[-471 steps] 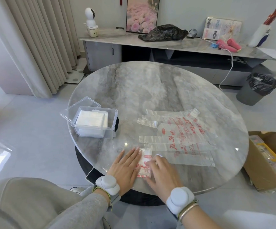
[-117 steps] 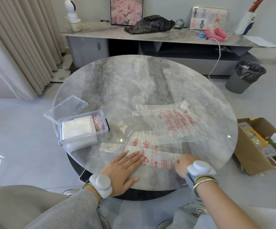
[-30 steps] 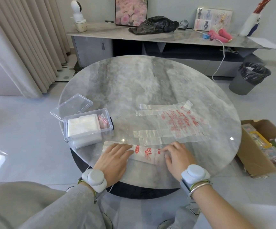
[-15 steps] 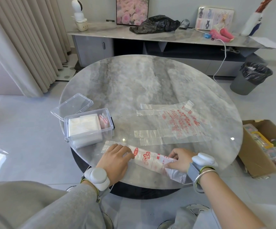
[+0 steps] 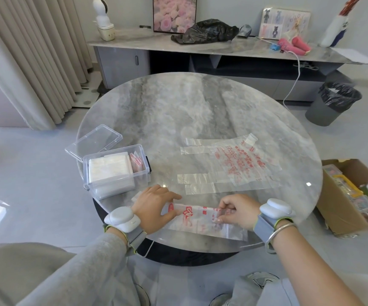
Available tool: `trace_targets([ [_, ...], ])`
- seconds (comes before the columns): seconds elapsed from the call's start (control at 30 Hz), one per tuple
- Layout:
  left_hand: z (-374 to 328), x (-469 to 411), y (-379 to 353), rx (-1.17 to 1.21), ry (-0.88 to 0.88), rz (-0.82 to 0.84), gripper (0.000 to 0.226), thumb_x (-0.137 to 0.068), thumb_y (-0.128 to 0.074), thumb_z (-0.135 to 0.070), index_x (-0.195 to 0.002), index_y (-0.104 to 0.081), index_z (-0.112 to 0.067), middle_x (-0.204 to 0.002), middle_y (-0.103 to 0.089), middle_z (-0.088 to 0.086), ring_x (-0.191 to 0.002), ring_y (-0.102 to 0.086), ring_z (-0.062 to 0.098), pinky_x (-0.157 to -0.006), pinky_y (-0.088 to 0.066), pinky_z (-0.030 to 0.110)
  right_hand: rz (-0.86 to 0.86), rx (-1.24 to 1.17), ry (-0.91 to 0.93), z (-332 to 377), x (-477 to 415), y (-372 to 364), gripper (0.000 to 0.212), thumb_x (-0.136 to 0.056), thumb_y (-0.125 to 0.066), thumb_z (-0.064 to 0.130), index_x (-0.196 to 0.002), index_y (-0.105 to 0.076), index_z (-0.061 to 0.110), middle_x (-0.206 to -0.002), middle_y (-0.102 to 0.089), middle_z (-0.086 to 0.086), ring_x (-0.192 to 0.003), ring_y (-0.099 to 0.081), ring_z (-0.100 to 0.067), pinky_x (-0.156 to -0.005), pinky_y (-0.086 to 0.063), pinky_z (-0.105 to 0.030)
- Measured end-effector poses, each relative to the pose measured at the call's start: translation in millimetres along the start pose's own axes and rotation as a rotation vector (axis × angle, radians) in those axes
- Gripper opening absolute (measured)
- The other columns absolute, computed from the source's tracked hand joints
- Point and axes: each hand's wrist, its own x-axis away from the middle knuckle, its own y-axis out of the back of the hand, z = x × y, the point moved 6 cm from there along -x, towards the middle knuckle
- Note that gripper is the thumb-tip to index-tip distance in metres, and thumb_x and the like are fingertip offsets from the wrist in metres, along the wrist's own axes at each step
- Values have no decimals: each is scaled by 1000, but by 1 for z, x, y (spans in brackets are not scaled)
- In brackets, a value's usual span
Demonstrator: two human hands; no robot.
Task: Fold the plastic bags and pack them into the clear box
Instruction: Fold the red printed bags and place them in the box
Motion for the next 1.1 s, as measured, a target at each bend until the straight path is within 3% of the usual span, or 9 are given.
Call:
trace_targets([
  [0.1, 2, 0, 7, 80, 53, -1, 58, -77, -35, -70, -101, -71, -31, -90, -61, -14, -89, -52, 8, -84, -39, 26, -104, -170, -71, -10, 0, 7, 18, -76, -80, 27, -76, -61, 29, -73, -65, 15, -75, -62, -8, -64, -43, -18],
  [0.23, 14, 3, 11, 171, 217, 18, 15, -87, -65, -47, -86, -71, -33, -82, -66, -18, -82, -56, 1, -78, -46, 21, -144, -391, -221, -35, -2, 8, 18, -77, -79, 15, -89, -65, 14, -69, -65, 5, -69, -59, -13, -58, -44, -17],
  [0.33, 20, 7, 10, 217, 302, 37, 10, -86, -68, -45, -83, -69, -36, -77, -67, -19, -78, -59, -2, -78, -51, 22, -168, -653, -304, -47, -5, 3, 16, -79, -75, 2, -91, -63, 2, -65, -63, -2, -60, -58, -13, -50, -48, -14],
  [0.5, 23, 9, 8, 190, 359, 179, 8, -85, -70, -43, -87, -69, -36, -81, -65, -16, -73, -58, 0, -73, -50, 18, -376, -774, -311, -56, -14, 10, 16, -81, -73, 4, -96, -66, -1, -72, -65, -6, -62, -57, -16, -51, -48, -16],
  [0.63, 22, 11, 2, 232, 402, 234, 9, -85, -72, -38, -88, -72, -30, -85, -68, -13, -71, -58, 2, -68, -44, 11, -567, -699, -253, -56, -20, 22, 21, -84, -72, 12, -103, -66, 7, -86, -70, -8, -70, -60, -17, -66, -50, -20],
  [0.73, 29, 12, 2, 444, 530, 118, 7, -85, -73, -31, -84, -73, -24, -80, -68, -8, -68, -58, 5, -64, -46, 15, -643, -497, -157, -46, -20, 31, 30, -86, -70, 21, -114, -59, 19, -115, -60, 0, -99, -57, -17, -86, -41, -26],
  [0.87, 40, 17, -6, 779, 774, -125, 10, -85, -74, -28, -85, -73, -17, -72, -64, 1, -58, -53, 12, -50, -43, 21, -610, -251, -16, -23, -14, 23, 38, -85, -69, 21, -121, -56, 24, -126, -53, 1, -117, -51, -18, -97, -40, -31],
  [0.93, 38, 20, -17, 957, 869, -146, 12, -86, -74, -23, -86, -71, -11, -70, -62, 5, -53, -49, 16, -47, -41, 22, -540, -179, 124, -3, -10, 12, 43, -84, -70, 19, -124, -55, 23, -127, -51, 1, -120, -48, -19, -101, -37, -29],
  [1.1, 23, 21, -39, 1258, 960, -117, 4, -86, -71, -6, -86, -69, -3, -84, -64, 20, -77, -55, 29, -82, -51, 51, -367, 246, 316, 35, 2, -28, 63, -82, -67, 29, -139, -41, 27, -144, -34, 7, -132, -35, -13, -103, -39, -32],
])
